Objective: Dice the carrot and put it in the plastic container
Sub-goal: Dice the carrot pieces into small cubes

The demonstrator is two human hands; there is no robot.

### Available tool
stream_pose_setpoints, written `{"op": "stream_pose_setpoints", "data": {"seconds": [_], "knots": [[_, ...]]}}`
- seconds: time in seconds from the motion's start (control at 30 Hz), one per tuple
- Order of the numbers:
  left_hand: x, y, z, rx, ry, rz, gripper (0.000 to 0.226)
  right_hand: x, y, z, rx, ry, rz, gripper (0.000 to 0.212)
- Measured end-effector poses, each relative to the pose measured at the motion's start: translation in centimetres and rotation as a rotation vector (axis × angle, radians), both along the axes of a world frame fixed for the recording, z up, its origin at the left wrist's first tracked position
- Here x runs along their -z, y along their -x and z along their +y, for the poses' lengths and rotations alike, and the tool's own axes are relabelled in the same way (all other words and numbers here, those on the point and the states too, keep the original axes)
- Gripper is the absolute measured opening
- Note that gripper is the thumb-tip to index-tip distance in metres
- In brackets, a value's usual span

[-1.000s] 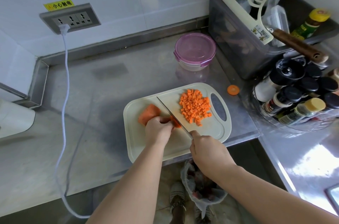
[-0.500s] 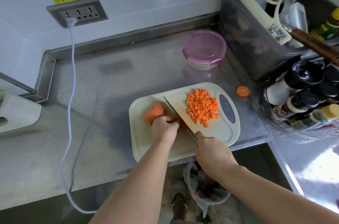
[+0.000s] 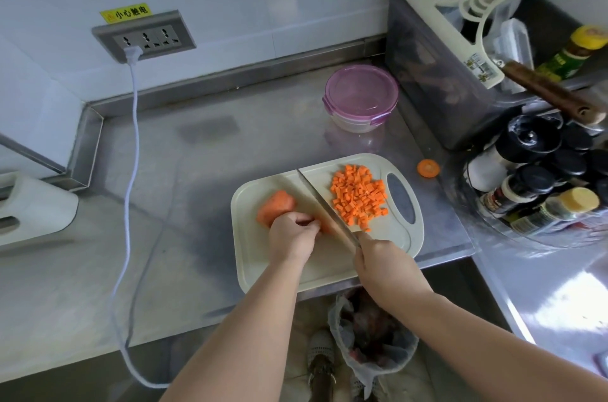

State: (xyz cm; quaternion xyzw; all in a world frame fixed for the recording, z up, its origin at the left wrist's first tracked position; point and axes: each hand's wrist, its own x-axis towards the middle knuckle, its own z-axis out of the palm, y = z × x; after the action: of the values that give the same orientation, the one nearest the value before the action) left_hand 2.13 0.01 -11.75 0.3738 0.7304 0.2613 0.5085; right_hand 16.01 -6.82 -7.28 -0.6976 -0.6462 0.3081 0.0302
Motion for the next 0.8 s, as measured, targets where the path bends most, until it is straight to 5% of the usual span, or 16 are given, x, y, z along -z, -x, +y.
{"op": "stream_pose_setpoints", "data": {"seconds": [0.17,0.3,0.37,0.53,0.63,0.8], "knots": [[-2.9,2.9,-0.5,-0.071,-0.162,0.002,0.02,-0.6,-1.9,-1.3,-0.164,-0.244,-0.108,0.034],[-7.3,7.2,-0.5,-0.282,-0.521,0.243,0.012,0.1,-2.9,-2.0,-0.381,-0.51,-0.234,0.034],[-8.6,7.3,-0.5,-0.05,-0.561,0.318,0.015,0.6,-2.9,-1.8,-0.477,-0.578,-0.273,0.039],[-7.2,5.0,-1.6,0.926,-0.373,0.544,0.042,1.5,-3.0,-1.2,-0.635,-0.642,-0.312,0.042],[-5.4,4.6,-2.1,1.076,-0.362,0.644,0.043,1.3,-3.6,-1.2,-0.683,-0.648,-0.339,0.044],[-3.9,3.9,-2.5,1.04,-0.411,0.626,0.035,1.7,-4.7,-0.9,-0.704,-0.642,-0.324,0.042]]}}
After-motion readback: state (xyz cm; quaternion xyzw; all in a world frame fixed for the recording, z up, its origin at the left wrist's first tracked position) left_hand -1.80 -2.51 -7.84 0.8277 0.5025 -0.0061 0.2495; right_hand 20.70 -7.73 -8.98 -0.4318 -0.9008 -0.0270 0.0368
